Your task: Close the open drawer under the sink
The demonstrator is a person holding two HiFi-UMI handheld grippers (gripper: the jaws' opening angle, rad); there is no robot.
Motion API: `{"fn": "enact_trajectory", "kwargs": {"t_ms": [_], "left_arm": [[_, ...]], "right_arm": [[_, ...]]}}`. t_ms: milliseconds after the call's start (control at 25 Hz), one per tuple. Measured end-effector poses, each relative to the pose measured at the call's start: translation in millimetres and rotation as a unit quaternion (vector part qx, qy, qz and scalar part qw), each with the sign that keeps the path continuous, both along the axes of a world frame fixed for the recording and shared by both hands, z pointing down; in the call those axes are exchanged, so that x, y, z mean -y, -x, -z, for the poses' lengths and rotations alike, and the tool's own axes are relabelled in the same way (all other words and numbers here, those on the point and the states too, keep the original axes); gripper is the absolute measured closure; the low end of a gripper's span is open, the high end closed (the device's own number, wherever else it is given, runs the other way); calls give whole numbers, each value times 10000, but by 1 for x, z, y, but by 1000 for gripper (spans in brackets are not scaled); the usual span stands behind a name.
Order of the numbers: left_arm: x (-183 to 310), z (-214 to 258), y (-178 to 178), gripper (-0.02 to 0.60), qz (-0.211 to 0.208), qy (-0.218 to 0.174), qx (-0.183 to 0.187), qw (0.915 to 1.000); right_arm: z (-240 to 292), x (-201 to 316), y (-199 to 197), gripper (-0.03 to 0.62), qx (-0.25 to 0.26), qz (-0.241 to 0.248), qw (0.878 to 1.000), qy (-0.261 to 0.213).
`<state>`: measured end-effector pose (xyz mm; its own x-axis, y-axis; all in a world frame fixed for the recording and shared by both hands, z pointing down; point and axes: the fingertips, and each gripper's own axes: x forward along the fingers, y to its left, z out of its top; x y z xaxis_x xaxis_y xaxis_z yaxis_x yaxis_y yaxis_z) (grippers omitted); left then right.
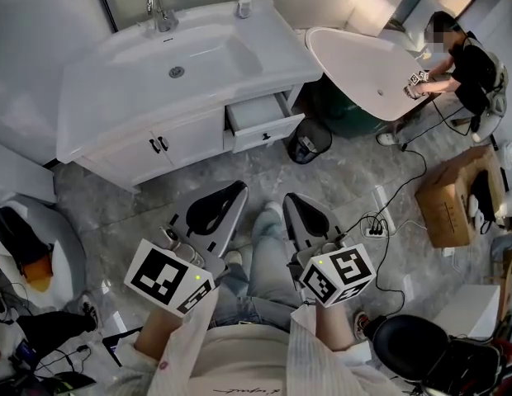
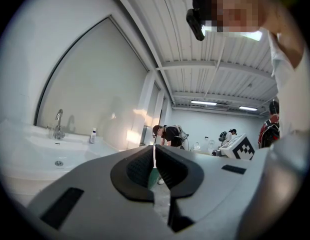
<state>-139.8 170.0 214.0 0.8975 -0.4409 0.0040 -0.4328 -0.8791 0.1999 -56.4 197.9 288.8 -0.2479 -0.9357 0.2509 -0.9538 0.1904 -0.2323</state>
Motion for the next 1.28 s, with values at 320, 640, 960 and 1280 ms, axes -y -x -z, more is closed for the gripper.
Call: {"fn": "enact_trajectory", "kwargs": {"t_ms": [320, 640, 960, 1280], "left_arm": [[52, -3, -11, 557, 231, 24, -40, 9997], [114, 5, -61, 557, 413, 1, -4, 9991], [189, 22, -115, 557, 909, -14, -67, 9958], [238, 23, -160, 557, 1445, 9, -25, 9895]], "right_arm": [[-5, 55, -12, 585, -1, 256, 9996, 69], [-3, 121, -56, 585, 51, 534, 9985, 140], [11, 199, -106, 585, -21, 1068, 9941, 190], [13, 259, -146, 583, -31, 1735, 9846, 205]]}}
